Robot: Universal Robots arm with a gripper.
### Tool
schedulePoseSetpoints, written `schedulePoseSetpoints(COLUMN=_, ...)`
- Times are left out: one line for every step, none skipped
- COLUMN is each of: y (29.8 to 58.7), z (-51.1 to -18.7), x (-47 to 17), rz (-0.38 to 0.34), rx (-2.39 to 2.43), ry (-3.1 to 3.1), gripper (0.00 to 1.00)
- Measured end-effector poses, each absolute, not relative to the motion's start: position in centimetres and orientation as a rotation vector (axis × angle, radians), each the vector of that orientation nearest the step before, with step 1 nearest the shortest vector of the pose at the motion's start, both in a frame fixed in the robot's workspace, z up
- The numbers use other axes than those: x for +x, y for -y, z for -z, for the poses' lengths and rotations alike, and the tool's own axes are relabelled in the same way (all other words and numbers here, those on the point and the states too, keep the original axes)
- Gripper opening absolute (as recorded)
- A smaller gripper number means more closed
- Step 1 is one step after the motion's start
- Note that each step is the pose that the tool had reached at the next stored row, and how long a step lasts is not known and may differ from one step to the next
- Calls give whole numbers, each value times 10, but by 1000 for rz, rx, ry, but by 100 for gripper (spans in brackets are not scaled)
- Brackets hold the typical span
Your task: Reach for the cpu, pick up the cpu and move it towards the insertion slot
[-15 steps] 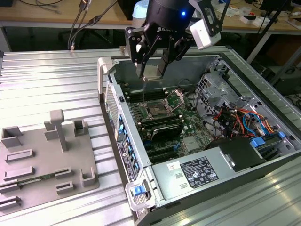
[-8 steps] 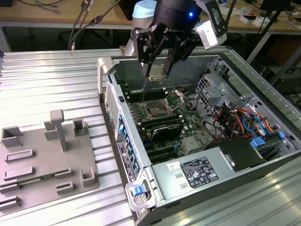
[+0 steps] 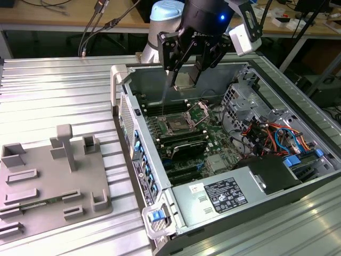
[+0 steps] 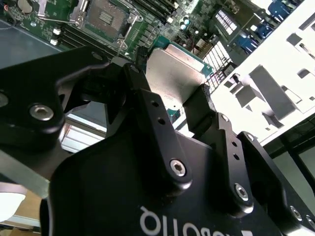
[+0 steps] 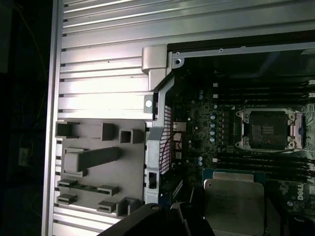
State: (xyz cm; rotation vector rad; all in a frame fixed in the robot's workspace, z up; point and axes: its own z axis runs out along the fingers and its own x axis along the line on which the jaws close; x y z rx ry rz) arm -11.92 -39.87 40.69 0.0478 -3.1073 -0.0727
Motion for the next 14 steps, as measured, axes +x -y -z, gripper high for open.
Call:
schedulePoseSetpoints(y=398, z=-407, x=-117, rz=73, rx=48, ry=3107, gripper=55)
schedulePoseSetpoints(y=398, z=-406, x=-115, rz=73, rx=48, ry=3107, gripper=55)
schedulePoseSetpoints(y=397, z=-406, x=-112, rz=73, rx=48, ry=3107, gripper=55)
schedulePoseSetpoints(y=395, z=-406, x=-107, rz=73, rx=48, ry=3107, gripper=55)
schedulePoseSetpoints(y=393, z=-405, x=-104, rz=73, rx=48, ry=3107, gripper=55)
schedulePoseSetpoints(y=390, z=-404, x=-102, rz=73, rx=48, ry=3107, gripper=55)
schedulePoseSetpoints(y=388, z=-403, x=-100, rz=73, rx=48, ry=3107, gripper=55)
schedulePoseSetpoints(y=385, z=-402, x=-97, rz=73, rx=48, ry=3107, gripper=55)
schedulePoseSetpoints(y=381, z=-401, x=-93, rz=73, rx=48, ry=3107, gripper=55)
schedulePoseSetpoints(y=379, z=-400, x=-91, rz=73, rx=48, ry=3107, gripper=55)
schedulePoseSetpoints(y=376, z=-398, x=-86, rz=73, rx=47, ry=3107, gripper=55)
schedulePoseSetpoints(y=374, z=-398, x=-83, rz=73, rx=47, ry=3107, gripper=55)
schedulePoseSetpoints(y=372, z=-397, x=-81, rz=73, rx=47, ry=3107, gripper=55)
schedulePoseSetpoints(y=370, z=-396, x=-78, rz=73, rx=47, ry=3107, gripper=55)
